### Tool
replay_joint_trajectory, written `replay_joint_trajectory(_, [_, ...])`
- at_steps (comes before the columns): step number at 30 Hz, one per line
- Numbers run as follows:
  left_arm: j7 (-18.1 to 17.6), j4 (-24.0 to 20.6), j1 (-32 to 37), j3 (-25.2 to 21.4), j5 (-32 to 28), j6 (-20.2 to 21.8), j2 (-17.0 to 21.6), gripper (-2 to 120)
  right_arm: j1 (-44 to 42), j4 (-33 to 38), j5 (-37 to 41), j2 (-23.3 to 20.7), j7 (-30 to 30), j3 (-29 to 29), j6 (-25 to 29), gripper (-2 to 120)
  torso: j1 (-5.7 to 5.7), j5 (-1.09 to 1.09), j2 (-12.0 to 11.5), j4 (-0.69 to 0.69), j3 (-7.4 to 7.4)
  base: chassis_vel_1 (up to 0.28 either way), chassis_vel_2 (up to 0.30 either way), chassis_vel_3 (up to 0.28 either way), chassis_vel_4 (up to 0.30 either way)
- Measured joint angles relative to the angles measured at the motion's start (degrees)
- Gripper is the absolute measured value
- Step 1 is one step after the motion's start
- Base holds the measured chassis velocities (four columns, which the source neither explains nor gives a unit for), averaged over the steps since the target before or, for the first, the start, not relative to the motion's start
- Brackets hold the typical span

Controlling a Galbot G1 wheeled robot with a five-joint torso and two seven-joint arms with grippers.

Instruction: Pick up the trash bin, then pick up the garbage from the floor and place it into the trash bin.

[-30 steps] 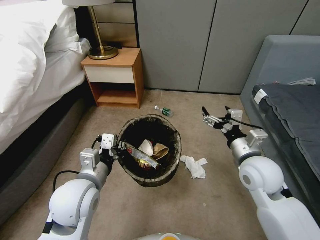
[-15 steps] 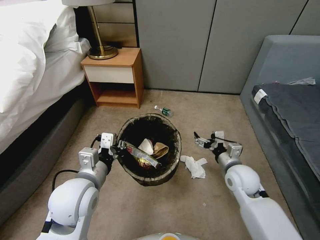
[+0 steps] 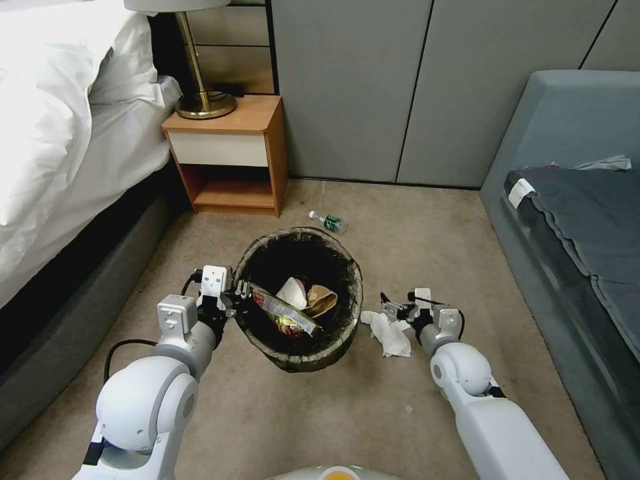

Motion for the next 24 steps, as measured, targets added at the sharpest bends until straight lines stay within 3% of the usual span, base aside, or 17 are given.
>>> replay_joint_trajectory(24, [-0.1, 0.4, -0.3, 0.5, 0.3, 0.0, -0.2, 2, 3.4, -14.1, -9.1, 5.0, -0.4, -0.5, 3.9, 100, 0.00, -0.01, 0.0, 0.00, 0.00, 0.000, 0.000, 0.000, 0.000])
